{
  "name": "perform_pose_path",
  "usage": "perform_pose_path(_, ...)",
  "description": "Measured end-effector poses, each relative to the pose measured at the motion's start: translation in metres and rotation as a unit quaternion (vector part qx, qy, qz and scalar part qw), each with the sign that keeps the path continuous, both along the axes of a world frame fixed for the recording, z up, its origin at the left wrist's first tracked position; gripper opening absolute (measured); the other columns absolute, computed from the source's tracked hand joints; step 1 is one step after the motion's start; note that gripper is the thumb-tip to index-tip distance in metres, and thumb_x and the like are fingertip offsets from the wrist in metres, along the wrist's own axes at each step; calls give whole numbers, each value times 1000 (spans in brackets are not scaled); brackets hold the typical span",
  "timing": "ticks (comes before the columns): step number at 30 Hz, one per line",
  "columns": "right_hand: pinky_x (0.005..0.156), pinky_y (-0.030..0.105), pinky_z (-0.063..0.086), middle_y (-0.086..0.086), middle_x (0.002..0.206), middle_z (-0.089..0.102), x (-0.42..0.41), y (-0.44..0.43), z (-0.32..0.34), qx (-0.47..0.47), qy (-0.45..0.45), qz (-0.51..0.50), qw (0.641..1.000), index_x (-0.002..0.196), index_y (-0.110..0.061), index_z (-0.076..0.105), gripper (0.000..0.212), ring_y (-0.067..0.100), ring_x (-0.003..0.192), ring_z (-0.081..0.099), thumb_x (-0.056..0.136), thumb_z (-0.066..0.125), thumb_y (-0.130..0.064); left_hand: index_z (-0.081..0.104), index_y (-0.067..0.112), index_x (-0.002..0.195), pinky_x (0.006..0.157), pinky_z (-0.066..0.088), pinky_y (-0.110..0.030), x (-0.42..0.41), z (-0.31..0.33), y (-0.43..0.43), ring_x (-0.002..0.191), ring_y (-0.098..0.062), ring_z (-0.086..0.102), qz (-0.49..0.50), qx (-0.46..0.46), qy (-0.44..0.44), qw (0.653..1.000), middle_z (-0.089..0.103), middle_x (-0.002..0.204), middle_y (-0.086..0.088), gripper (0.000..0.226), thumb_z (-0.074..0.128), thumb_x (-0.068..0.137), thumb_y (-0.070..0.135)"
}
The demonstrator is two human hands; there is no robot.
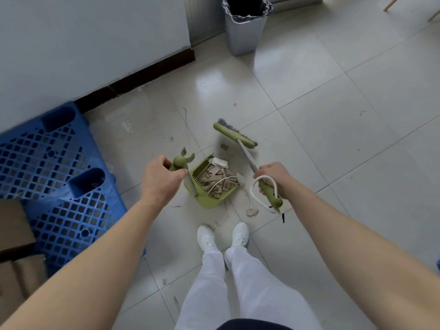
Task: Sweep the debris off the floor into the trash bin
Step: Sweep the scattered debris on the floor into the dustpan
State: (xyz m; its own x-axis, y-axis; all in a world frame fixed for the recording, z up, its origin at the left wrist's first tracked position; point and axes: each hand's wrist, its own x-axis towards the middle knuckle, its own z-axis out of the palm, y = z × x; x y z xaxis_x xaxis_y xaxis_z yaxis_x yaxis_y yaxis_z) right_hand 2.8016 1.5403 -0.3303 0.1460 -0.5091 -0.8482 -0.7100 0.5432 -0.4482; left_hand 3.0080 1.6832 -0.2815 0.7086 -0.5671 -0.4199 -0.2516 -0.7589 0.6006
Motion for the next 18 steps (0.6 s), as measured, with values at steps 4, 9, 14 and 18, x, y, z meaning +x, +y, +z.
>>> perform_pose_path(4, 64, 27, 48, 11, 89, 54, 22, -22, -28, -29, 46, 107, 993, 90, -9, 53, 3, 20, 65, 50, 88, 54, -6, 41, 14, 65, 51, 29, -28, 3, 1, 12, 58, -16, 36, 25, 5, -7, 1000, 42, 64, 0, 33, 72, 77, 16)
perform_pose_path(9, 84, 34, 53, 14, 95, 54, -5, 12, -39, -18, 129, 215, 968, 95, -10, 51, 14, 23, 79, 53, 83, 56, -6, 46, 12, 70, 52, 31, -30, 1, 2, 9, 59, -17, 38, 12, 22, -9, 1000, 45, 65, 0, 28, 72, 76, 18)
perform_pose_path(14, 48, 23, 46, 14, 76, 56, -52, 32, -8, -4, 122, 155, 980, 85, -7, 61, 11, 22, 51, 51, 79, 54, 0, 49, 10, 76, 53, 32, -30, -8, 10, 1, 64, -20, 41, -5, 27, 0, 1000, 47, 68, -2, 23, 70, 79, 17)
perform_pose_path(18, 46, 28, 46, 14, 62, 49, -80, 52, -4, -11, 108, 61, 992, 76, -2, 64, 16, 25, 45, 48, 78, 49, 3, 48, 10, 74, 53, 32, -31, -14, 11, 7, 63, -20, 40, -17, 28, 5, 999, 47, 67, -2, 24, 70, 78, 15)
